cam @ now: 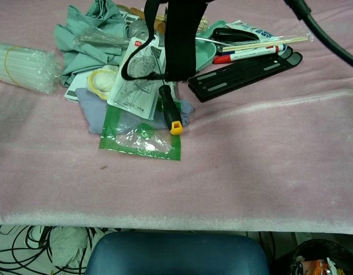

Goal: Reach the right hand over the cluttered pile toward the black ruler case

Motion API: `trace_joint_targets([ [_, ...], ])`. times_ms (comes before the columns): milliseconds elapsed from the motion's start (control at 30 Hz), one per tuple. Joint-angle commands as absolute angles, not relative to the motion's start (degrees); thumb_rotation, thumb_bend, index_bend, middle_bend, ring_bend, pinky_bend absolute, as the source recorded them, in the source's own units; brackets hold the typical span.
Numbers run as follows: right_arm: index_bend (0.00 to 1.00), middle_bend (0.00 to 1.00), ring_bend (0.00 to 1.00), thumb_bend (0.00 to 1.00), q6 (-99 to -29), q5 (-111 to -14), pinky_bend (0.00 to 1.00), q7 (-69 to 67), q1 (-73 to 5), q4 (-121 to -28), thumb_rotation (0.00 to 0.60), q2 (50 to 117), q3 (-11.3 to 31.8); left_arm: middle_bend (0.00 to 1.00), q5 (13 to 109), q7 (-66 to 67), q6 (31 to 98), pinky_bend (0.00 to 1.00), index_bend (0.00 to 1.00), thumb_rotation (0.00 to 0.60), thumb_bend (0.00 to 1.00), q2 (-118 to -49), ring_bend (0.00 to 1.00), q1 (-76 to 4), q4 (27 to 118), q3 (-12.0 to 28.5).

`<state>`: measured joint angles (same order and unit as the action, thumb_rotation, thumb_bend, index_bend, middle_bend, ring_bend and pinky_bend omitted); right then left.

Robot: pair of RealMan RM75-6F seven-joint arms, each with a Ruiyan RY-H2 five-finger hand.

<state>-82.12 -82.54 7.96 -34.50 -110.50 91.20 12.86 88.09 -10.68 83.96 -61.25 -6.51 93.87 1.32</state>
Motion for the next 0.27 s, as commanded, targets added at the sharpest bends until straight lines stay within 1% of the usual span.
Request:
trace_joint_targets([
  [33,0.78,0.70,0.62,0.65,-81.92,-83.34,0.67,8.00,-34.06,-110.39,0.600,91.85,12.11,0.00,88.03,-10.74,83.74,0.00,0.00,0.600,0.00,-61.19,0.00,-6.61,93.89,1.31],
  [267,0.78,0.70,0.62,0.65,-81.48,-83.65,0.67,8.01,-33.55,-109.80,0.600,92.46,12.54,0.00,88.21,-10.92,84.00,0.00,0.00,0.600,0.00,-61.13,0.00,-6.50,93.91,1.27],
])
